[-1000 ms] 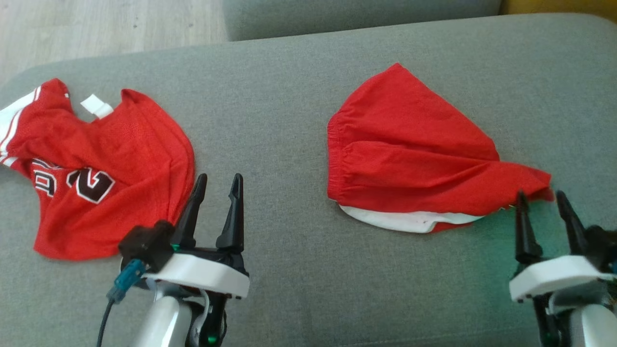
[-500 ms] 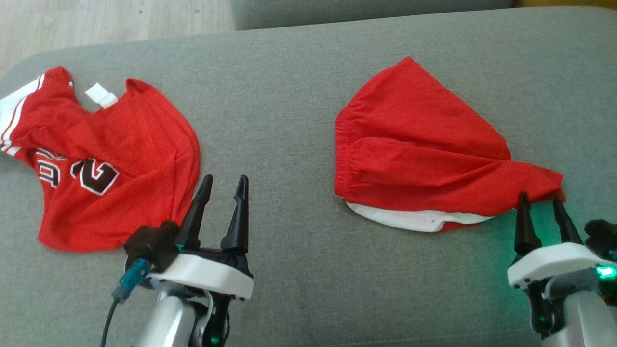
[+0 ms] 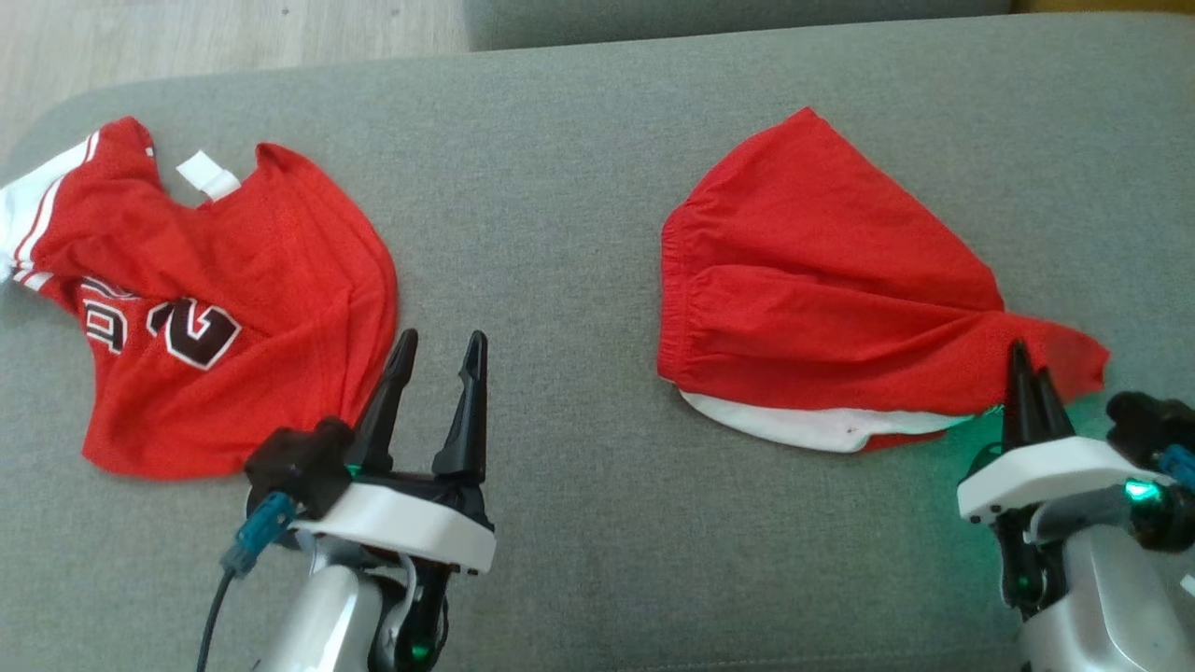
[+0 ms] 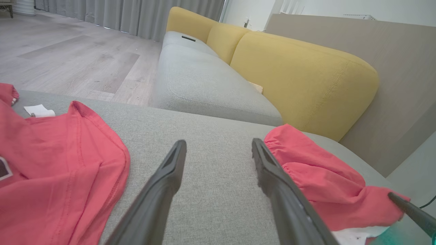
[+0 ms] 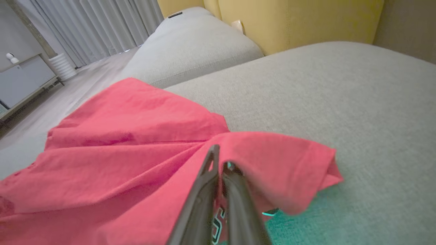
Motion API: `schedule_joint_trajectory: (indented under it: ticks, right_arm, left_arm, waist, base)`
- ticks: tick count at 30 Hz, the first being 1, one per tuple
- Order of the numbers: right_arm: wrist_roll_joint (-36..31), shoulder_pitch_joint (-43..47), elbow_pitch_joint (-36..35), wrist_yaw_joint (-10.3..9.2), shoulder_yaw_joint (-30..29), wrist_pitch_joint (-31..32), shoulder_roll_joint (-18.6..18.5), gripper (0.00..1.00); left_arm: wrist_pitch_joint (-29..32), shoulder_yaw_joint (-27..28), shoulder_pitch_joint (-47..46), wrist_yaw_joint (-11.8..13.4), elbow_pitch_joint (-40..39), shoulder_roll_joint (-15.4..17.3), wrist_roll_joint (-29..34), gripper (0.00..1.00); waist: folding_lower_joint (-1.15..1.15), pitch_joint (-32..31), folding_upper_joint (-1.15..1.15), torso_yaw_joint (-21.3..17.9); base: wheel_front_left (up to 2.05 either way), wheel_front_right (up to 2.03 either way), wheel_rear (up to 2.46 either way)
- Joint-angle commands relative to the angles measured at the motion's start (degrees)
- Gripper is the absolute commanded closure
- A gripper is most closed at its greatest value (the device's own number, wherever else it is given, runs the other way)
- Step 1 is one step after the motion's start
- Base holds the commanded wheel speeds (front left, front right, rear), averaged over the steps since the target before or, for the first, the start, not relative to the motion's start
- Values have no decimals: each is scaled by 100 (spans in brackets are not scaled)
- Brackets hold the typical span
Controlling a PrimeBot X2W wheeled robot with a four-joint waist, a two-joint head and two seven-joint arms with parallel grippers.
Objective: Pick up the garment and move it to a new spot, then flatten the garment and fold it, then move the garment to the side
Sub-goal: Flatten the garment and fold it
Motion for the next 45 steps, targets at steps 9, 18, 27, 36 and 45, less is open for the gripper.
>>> schedule_joint_trajectory:
  ticks: [9,18,27,36,45]
  right_arm:
    - [-524,283,-1187,-4,202,19,-35,100]
    - [-805,522,-2648,-4,402,830,-35,100]
    - [-1388,-539,-1985,-4,436,1771,-62,100]
    - [-1612,-1400,-576,-4,338,1948,-350,100]
    - [-1883,-1578,75,-4,504,623,-91,0]
  left_arm:
    - [-31,216,-99,32,-174,10,-13,0]
    - [-31,166,-102,54,-259,10,-56,0]
    - [-31,29,-327,20,-213,10,-57,0]
    - [-31,24,-387,15,-195,10,-56,0]
    - [-31,117,-392,18,-184,10,32,0]
  waist:
    - [0,-213,0,-52]
    - [0,-128,0,19]
    - [0,250,0,379]
    - [0,402,0,584]
    - [0,425,0,306]
  base:
    - [0,0,0]
    - [0,0,0]
    - [0,0,0]
    - [0,0,0]
    - [0,0,0]
